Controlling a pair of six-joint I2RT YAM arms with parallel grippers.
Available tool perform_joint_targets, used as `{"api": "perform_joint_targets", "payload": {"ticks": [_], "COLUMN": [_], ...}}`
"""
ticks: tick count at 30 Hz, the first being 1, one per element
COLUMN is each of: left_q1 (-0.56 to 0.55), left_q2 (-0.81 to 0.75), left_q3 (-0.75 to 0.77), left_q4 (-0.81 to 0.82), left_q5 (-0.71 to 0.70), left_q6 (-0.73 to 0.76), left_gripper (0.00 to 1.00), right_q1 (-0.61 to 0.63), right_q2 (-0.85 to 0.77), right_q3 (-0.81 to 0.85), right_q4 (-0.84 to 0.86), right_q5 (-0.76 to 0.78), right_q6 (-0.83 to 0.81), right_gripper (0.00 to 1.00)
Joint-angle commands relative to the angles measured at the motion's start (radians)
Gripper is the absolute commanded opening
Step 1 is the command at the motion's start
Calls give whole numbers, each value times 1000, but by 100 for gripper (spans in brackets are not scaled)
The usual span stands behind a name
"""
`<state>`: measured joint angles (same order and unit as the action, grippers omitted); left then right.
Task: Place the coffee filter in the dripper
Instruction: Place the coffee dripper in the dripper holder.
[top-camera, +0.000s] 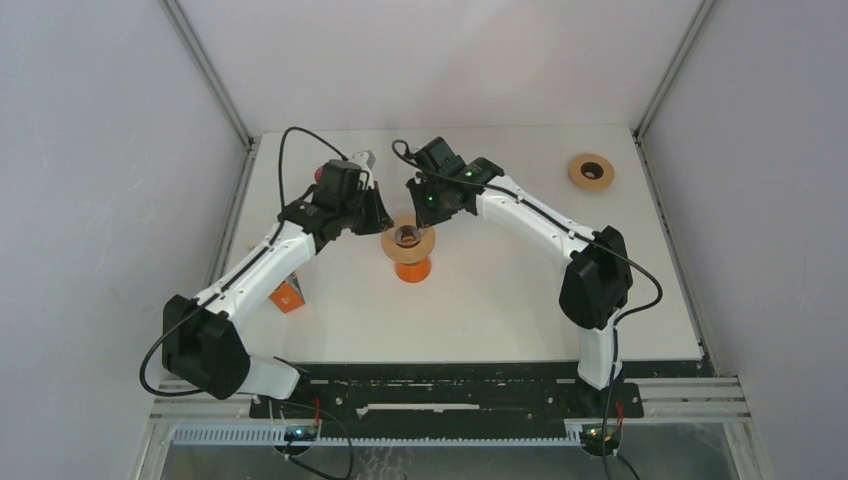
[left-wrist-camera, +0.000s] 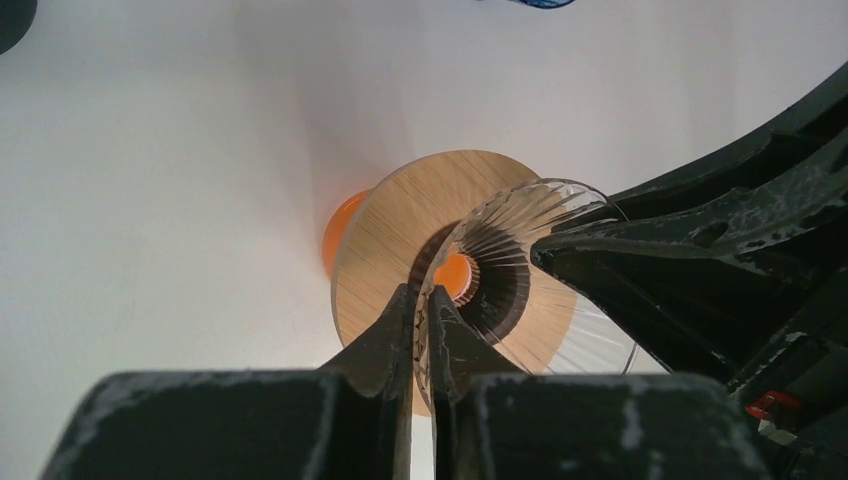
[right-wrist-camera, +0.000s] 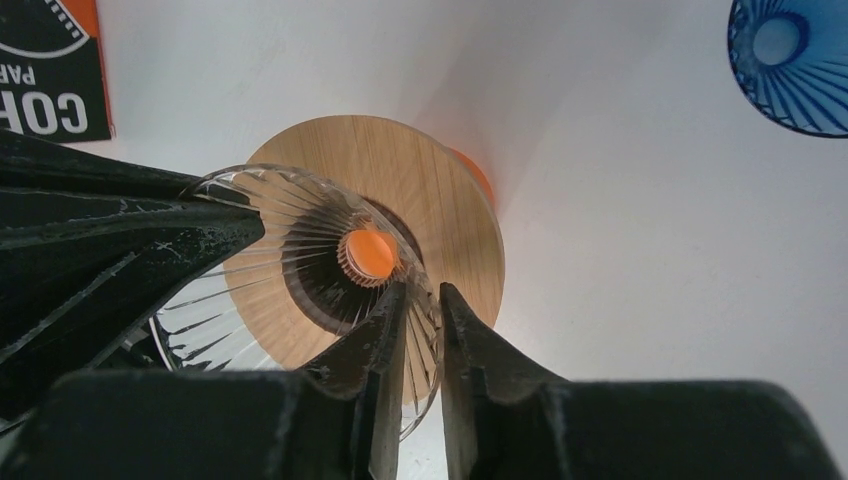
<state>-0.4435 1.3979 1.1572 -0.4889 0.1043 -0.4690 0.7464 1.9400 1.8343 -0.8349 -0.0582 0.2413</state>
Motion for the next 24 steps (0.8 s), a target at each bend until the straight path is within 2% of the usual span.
{"api": "perform_joint_targets", "payload": {"ticks": [1, 11, 24], "left_q1": [-13, -9, -2], "left_q2": [15, -21, -157], "left_q3": [40, 88, 67], "left_q4": [-131, -126, -99], "left_q5": [-58, -84, -156], "left_q6": [49, 39, 20], "left_gripper": [11, 26, 53], "right_q1": [19, 11, 6], "right_q2": [13, -30, -135], "right_q3": [24, 55, 59], "right_q4": [-92, -83, -41], "right_q5": [-17, -23, -17], "right_q6": [-33, -30, -27], "right_gripper": [27, 36, 61]}}
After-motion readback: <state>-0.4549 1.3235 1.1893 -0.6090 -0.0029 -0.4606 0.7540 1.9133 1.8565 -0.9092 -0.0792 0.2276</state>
